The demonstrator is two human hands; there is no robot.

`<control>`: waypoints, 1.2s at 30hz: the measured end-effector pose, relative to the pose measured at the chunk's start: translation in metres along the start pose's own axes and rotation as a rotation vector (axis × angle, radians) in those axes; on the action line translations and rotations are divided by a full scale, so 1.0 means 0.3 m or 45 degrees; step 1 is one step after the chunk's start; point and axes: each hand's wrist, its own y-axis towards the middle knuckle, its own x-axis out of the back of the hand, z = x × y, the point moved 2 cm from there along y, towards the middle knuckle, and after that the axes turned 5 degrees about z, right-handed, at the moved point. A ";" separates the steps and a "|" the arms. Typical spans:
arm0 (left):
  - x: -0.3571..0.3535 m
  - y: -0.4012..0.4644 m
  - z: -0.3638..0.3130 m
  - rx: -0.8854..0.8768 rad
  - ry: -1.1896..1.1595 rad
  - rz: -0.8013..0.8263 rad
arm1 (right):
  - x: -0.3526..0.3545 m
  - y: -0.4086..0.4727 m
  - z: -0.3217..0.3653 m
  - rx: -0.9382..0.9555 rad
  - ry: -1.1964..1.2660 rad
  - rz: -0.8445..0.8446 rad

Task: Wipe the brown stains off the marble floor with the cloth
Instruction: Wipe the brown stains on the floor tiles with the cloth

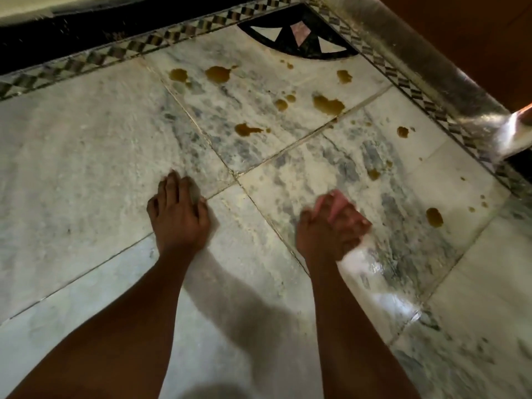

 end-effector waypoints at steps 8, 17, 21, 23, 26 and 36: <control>0.061 -0.003 -0.025 0.046 -0.031 0.138 | 0.018 -0.255 -0.138 0.350 -0.292 0.441; 0.027 0.000 -0.015 0.055 0.034 0.118 | -0.080 0.042 0.281 0.193 -0.065 0.058; 0.044 0.001 -0.026 0.072 0.004 0.154 | -0.077 -0.192 0.166 0.655 -0.170 -0.092; 0.045 0.009 -0.024 0.084 0.012 0.164 | -0.054 -0.164 0.057 0.577 -0.131 -0.011; 0.040 0.009 -0.018 0.095 0.033 0.176 | -0.026 0.007 0.073 0.200 -0.054 -0.099; 0.028 0.003 -0.019 0.065 0.020 0.092 | -0.074 -0.004 0.218 0.785 -0.156 -0.085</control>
